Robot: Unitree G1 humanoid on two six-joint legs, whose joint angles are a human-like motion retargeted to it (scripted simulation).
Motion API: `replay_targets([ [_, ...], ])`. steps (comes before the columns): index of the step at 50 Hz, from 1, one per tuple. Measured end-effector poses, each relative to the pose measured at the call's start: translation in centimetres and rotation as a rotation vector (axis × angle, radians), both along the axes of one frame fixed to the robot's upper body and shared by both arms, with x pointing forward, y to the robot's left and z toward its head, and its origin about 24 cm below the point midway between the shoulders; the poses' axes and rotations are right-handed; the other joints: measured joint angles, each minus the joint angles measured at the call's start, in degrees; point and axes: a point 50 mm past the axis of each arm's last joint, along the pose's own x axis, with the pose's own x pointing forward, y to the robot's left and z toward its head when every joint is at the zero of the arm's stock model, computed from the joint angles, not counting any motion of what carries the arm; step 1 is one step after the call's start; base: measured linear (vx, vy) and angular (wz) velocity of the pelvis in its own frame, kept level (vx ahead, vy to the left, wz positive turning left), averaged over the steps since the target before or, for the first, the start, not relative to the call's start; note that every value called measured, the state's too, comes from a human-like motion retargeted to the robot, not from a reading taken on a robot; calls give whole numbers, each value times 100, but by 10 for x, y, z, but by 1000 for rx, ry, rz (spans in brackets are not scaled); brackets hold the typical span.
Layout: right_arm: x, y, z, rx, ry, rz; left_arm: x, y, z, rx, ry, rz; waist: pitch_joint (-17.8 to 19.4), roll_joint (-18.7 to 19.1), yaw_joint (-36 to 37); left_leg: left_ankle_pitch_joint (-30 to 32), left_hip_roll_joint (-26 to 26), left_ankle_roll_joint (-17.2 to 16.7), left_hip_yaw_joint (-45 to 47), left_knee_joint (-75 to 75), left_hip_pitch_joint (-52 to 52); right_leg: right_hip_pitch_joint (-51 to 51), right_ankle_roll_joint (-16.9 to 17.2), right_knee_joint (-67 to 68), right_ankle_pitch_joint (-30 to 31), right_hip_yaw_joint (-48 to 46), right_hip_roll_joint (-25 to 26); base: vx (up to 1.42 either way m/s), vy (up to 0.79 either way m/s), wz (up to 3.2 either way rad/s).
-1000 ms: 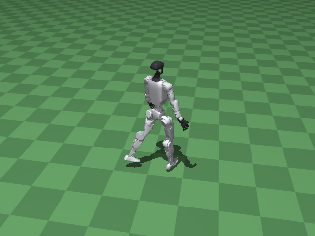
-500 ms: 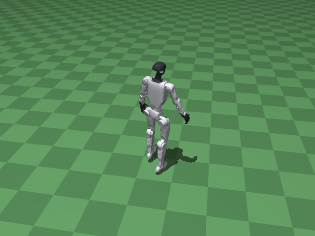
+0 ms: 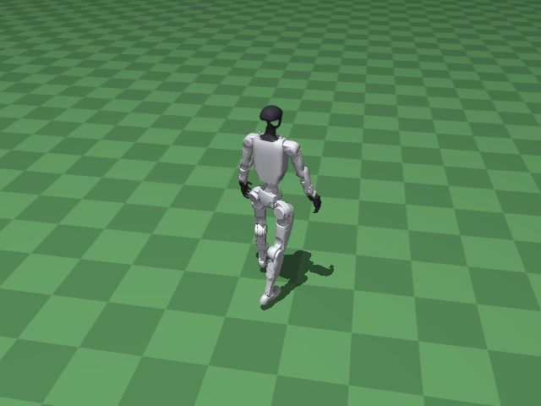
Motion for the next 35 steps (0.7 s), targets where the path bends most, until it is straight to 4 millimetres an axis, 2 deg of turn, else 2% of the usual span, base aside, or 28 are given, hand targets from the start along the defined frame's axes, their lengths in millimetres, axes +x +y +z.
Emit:
replay_targets([
  [5,-15,-2,-4,-1,64,-11,6,2,2,12,5,-41,-103,-159,-8,215,-104,-106,930,0,172,63,0,159,25,-273,-186,30,22,50],
  [7,-16,-3,-4,7,81,-12,18,4,5,25,1,-69,-46,-212,2,323,-161,-96,1080,0,219,114,-50,243,37,-439,-235,32,23,72],
  [9,-18,-5,-5,14,106,-12,27,6,8,30,4,-78,41,-187,23,417,-169,-142,1050,0,312,366,-261,74,129,-625,-199,34,22,71],
  [13,-27,-10,-6,13,127,-17,33,7,10,38,5,-100,41,-151,122,551,-182,-199,755,0,398,491,-332,260,302,-799,-150,35,19,56],
  [18,-39,-19,-6,13,132,-56,28,9,9,45,30,-114,-114,-2,130,706,-144,-228,332,0,523,467,-390,891,672,-1076,-48,36,21,69],
  [22,-46,-23,-6,19,124,-84,18,12,7,50,62,-141,-310,182,122,848,-47,-202,-6,0,587,-174,-512,2409,903,-1149,-14,32,21,62],
  [25,-44,-25,-5,15,115,-102,14,16,7,60,83,-148,-432,231,114,914,-65,-146,-241,0,555,-1028,-598,3842,1100,-943,-20,26,18,52],
  [28,-35,-26,-3,8,85,-119,13,20,8,76,102,-146,-410,283,37,886,-130,-147,-493,3,617,-1676,-734,4621,742,-695,69,24,15,62],
  [32,-20,-27,1,-4,24,-129,13,22,8,88,116,-151,-282,402,-152,748,-205,-148,-850,109,740,-2179,-1085,4594,230,-942,-102,22,14,78],
  [35,-10,-28,5,-15,-27,-131,17,22,9,94,102,-152,-177,492,-362,639,-261,-136,-1176,220,815,-2348,-1172,3831,-96,-1185,-139,20,10,103],
])
